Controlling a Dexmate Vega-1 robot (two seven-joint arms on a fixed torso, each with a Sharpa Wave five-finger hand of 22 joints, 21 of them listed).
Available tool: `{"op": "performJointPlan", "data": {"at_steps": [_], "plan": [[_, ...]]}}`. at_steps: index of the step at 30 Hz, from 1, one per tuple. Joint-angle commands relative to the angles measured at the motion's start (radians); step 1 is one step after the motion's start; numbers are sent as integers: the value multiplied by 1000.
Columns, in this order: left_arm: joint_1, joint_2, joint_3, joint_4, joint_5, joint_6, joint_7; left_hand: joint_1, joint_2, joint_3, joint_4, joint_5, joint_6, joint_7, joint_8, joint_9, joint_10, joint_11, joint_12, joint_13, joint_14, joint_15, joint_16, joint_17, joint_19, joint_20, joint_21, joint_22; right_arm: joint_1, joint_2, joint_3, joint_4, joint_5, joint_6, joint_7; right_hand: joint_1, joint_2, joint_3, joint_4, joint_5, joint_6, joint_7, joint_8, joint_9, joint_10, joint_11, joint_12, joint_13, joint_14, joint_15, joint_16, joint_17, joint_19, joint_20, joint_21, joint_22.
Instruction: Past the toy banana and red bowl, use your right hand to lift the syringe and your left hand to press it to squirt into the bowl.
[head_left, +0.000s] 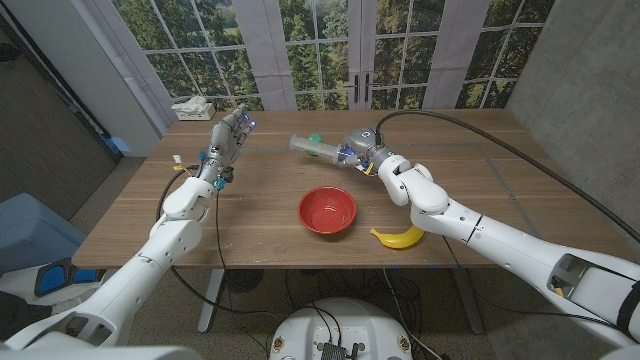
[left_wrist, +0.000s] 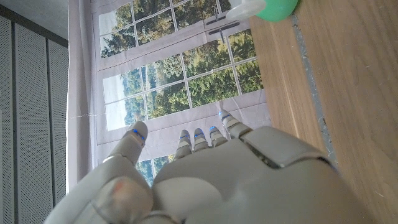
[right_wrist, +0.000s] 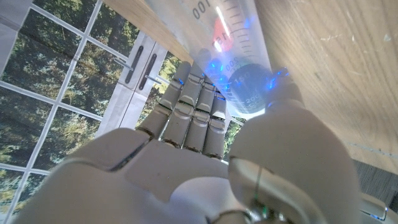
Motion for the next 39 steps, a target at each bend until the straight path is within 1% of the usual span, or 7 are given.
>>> {"op": "performJointPlan", "data": {"at_steps": [1, 7, 8, 13, 19, 32, 39], "plan": [[17, 16, -10, -34, 15, -20, 10, 13, 55, 2, -7, -2, -4, -2, -1, 4, -1, 0, 2, 2, 0, -61, -1, -1, 3, -88, 3, 3, -76, 4, 73, -32, 53, 17, -152, 99, 92, 34, 37, 7, 220, -214, -1, 5, 164, -154, 7, 6, 16, -116, -2, 5, 2, -149, 8, 5], [31, 25, -17, -56, 34, -42, 22, 13, 40, -5, -17, -5, -1, -7, 1, 4, -2, -4, 1, 2, 1, -62, -1, -1, 2, -88, 2, 3, -109, 16, 85, -48, 51, -4, -223, 101, 94, 33, 38, 12, 222, -211, -4, 5, 166, -154, 7, 10, 23, -117, -3, 7, 3, -148, 14, 6], [34, 28, -19, -60, 37, -45, 24, 13, 36, -7, -19, -6, 0, -7, 1, 4, -1, -5, 1, 2, 1, -63, -1, -1, 0, -87, 1, 3, -110, 17, 82, -57, 43, -20, -209, 101, 94, 32, 38, 13, 221, -209, -5, 5, 167, -154, 7, 11, 25, -117, -4, 8, 3, -148, 15, 6], [55, 39, -31, -85, 48, -63, 36, 13, 28, -12, -27, -7, 5, -7, 2, 4, 1, -4, 2, 2, 4, -59, -1, -1, -1, -87, 0, 3, -138, 24, 89, -79, 47, -27, -256, 101, 92, 28, 39, 16, 224, -205, -7, 6, 172, -154, 8, 16, 29, -116, -6, 9, 3, -148, 21, 6], [83, 56, -51, -116, 54, -80, 49, 13, 24, -14, -33, -8, 8, -6, 3, 4, 5, -4, 3, 2, 8, -59, 0, -2, -1, -86, 0, 3, -157, 37, 86, -104, 34, -50, -274, 101, 92, 26, 40, 19, 226, -204, -9, 6, 175, -154, 9, 20, 33, -116, -7, 11, 3, -148, 24, 6], [120, 72, -87, -138, 51, -126, 44, 16, 22, -18, -43, -8, 11, -6, 3, 3, 9, -4, 4, 2, 13, -58, 1, -2, 2, -84, 1, 2, -189, 95, 73, -117, 25, -89, -345, 104, 90, 20, 41, 26, 233, -202, -14, 6, 177, -154, 6, 26, 41, -116, -12, 14, 1, -149, 35, 6], [123, 76, -97, -131, 42, -130, 36, 16, 17, -22, -48, -9, 13, -6, 3, 3, 10, -5, 4, 2, 17, -57, 1, -2, 6, -81, 2, 2, -193, 149, 65, -87, 42, -107, -408, 106, 90, 18, 41, 29, 236, -202, -15, 7, 179, -154, 6, 29, 45, -116, -13, 16, 0, -149, 38, 6]]}}
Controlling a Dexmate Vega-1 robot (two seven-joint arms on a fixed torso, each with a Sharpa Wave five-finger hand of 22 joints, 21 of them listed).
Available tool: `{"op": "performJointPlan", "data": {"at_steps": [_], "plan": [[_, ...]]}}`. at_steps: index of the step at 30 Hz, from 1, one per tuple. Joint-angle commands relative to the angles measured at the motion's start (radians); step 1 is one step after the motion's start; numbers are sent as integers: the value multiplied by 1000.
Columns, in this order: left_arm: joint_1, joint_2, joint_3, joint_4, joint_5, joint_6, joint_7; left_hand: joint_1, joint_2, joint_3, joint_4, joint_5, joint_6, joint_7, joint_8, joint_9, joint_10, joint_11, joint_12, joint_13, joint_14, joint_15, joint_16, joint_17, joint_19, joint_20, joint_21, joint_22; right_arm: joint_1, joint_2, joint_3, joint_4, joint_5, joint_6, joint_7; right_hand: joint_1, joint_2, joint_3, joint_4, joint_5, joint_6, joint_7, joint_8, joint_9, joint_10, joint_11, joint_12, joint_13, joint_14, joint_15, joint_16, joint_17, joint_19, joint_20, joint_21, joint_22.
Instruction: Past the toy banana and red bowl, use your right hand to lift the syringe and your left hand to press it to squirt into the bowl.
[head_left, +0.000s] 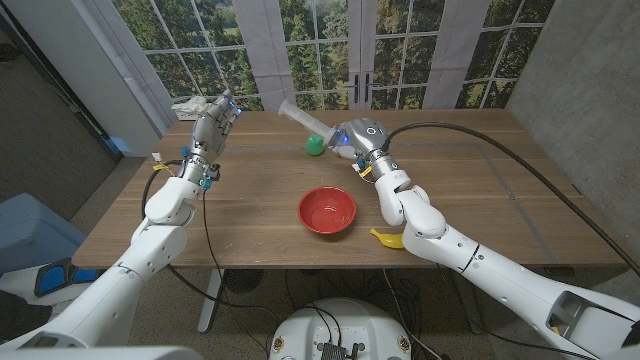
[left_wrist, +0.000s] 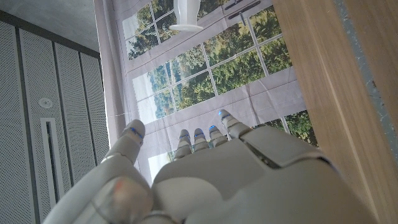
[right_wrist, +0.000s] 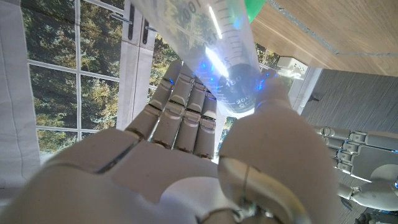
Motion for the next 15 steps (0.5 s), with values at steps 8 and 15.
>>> {"op": "performJointPlan", "data": {"at_steps": [8, 15], "plan": [[23, 10, -33, 11, -19, -31, -17, 9, 14, 0, -13, 0, 10, -2, 3, 3, 10, -6, 4, 2, 8, -54, 1, 4, 7, -81, 2, 2, -13, 99, -27, 35, 33, -31, -136, 107, 90, 25, 32, 10, 225, -208, -2, 2, 171, -165, 2, 7, 32, -118, -4, 4, -2, -149, 8, 1], [25, 8, -40, 29, -36, -38, -36, 10, 14, -2, -17, 0, 10, -1, 2, 3, 10, -6, 3, 2, 8, -54, 0, 4, 8, -79, 2, 3, -14, 130, -41, 43, 41, -55, -169, 110, 90, 24, 32, 13, 225, -207, -5, 2, 174, -165, 2, 10, 35, -118, -5, 6, -5, -149, 11, 0]]}}
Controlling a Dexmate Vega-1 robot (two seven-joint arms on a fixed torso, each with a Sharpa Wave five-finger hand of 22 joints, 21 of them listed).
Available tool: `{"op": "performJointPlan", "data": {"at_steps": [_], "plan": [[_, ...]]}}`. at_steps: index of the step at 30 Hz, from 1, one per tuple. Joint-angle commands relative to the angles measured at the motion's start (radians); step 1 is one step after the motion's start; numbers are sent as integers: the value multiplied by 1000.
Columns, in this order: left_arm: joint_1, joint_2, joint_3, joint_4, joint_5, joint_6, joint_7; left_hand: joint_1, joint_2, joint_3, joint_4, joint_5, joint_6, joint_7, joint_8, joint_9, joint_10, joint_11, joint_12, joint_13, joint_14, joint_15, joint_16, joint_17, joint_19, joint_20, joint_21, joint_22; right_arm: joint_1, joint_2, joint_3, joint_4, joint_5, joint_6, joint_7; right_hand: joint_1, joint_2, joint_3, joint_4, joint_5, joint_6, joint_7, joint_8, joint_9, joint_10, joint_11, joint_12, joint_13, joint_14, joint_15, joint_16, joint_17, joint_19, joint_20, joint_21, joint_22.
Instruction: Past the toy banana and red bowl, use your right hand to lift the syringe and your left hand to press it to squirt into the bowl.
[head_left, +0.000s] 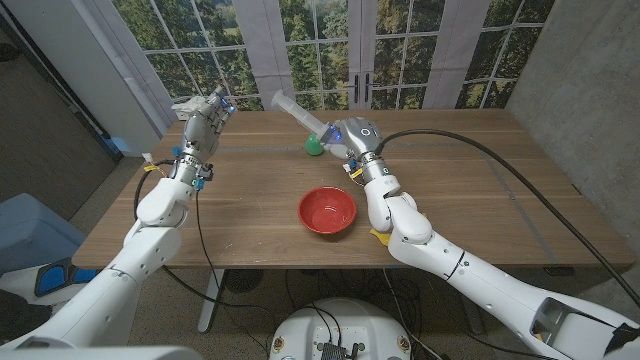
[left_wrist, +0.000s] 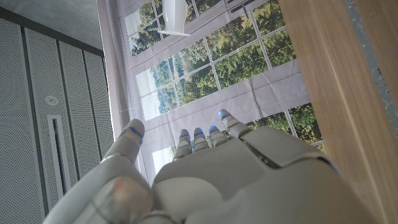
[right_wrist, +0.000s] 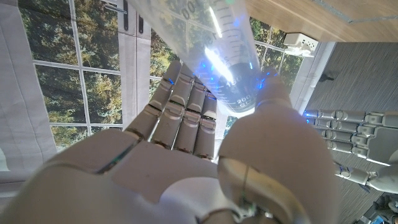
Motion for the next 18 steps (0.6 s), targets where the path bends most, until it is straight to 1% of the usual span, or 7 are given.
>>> {"op": "performJointPlan", "data": {"at_steps": [1, 6, 10, 18], "plan": [[8, -1, -16, 27, -24, -18, -26, 10, 14, -1, -8, 0, 7, -5, 3, 3, 5, -1, 3, 2, 4, -58, 0, 4, 8, -79, 2, 3, -4, 61, -22, 22, 20, -26, -81, 99, 100, 27, 28, 6, 209, -202, 3, 4, 169, -160, 6, 4, 25, -118, -1, 4, -5, -149, 8, 3], [14, -1, -25, 32, -27, -25, -24, 10, 14, -2, -10, 0, 7, -3, 2, 3, 4, 0, 3, 2, 4, -56, 0, 4, 8, -78, 2, 3, -8, 89, -33, 26, 26, -40, -120, 101, 102, 26, 28, 8, 209, -198, 0, 4, 172, -159, 6, 9, 30, -118, -1, 7, -7, -149, 11, 2], [21, 2, -32, 30, -26, -32, -23, 10, 14, -3, -11, 0, 7, -3, 2, 3, 3, -1, 2, 2, 4, -57, -1, 4, 8, -77, 2, 3, -11, 99, -36, 28, 38, -35, -153, 104, 101, 24, 27, 9, 211, -198, -2, 4, 171, -160, 4, 10, 33, -118, -1, 10, -10, -149, 14, 2], [35, 2, -39, 19, -25, -33, -15, 11, 16, -5, -14, 0, 8, -1, 2, 3, 3, 0, 2, 1, 4, -56, -1, 4, 9, -78, 2, 3, -19, 102, -42, 21, 58, -17, -196, 107, 100, 20, 26, 11, 212, -197, -5, 5, 174, -161, 1, 11, 37, -118, -2, 15, -17, -149, 17, 1]]}}
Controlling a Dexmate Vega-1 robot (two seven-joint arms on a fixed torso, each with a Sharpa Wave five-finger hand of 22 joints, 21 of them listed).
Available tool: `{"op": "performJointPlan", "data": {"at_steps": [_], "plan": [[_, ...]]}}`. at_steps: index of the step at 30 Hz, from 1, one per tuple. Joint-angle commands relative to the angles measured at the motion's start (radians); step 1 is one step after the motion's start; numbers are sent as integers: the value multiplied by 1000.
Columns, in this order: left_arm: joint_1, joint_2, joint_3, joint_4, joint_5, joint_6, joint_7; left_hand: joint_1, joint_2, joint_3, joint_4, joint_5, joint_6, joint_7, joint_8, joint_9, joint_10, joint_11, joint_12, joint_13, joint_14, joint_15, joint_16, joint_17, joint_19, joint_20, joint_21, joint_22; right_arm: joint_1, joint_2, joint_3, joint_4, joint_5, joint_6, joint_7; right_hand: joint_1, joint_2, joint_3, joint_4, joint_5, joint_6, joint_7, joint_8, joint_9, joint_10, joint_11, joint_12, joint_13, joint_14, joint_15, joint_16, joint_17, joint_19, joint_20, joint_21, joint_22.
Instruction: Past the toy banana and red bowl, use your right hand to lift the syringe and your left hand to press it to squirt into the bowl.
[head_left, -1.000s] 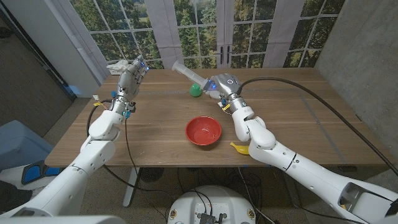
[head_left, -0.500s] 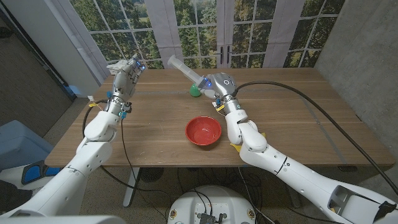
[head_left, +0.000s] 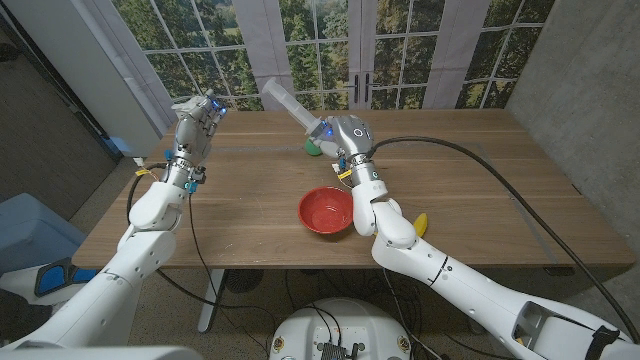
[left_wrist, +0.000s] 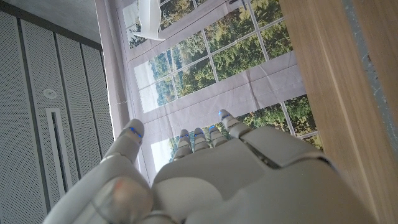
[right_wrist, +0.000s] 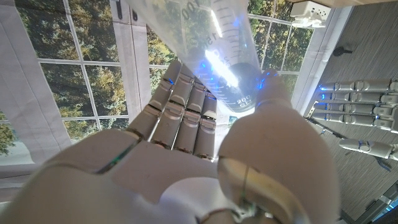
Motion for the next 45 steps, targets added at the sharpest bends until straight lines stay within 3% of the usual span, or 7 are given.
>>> {"op": "performJointPlan", "data": {"at_steps": [1, 15, 26, 45], "plan": [[18, 2, -13, -7, -3, -11, 5, 11, 16, 3, -6, 0, 8, -1, 2, 3, 3, 0, 2, 2, 4, -56, -1, 1, 9, -79, 2, 3, -13, 27, -15, -2, 27, 16, -81, 107, 100, 20, 27, 7, 209, -200, 1, 5, 173, -163, 2, 4, 35, -119, -2, 4, -7, -152, 9, 0], [27, 9, -17, -32, 11, -5, 18, 11, 19, 1, -11, 0, 8, 0, 1, 3, 4, -1, 2, 1, 5, -56, -1, 1, 9, -78, 2, 3, -19, 36, -48, 4, 29, 77, -136, 112, 102, 14, 27, 10, 210, -200, -6, 6, 176, -163, -5, 7, 39, -120, -7, 11, -17, -151, 16, -3], [42, 22, -28, -61, 25, 5, 39, 12, 20, -2, -15, 0, 9, 0, 1, 3, 4, -1, 2, 2, 5, -57, -1, 1, 10, -78, 2, 3, -4, 71, -66, 65, 36, 143, -213, 114, 102, 10, 28, 11, 213, -199, -10, 7, 178, -163, -9, 10, 44, -119, -8, 17, -21, -151, 21, -4], [71, 25, -54, -85, 16, -8, 44, 9, 15, -10, -20, -1, 11, -1, 1, 3, 6, -2, 2, 2, 8, -54, -1, 2, 11, -78, 2, 3, 10, 117, -93, 133, 48, 173, -277, 116, 104, 2, 31, 11, 217, -192, -15, 8, 186, -163, -11, 18, 52, -119, -9, 28, -33, -151, 27, -8]]}}
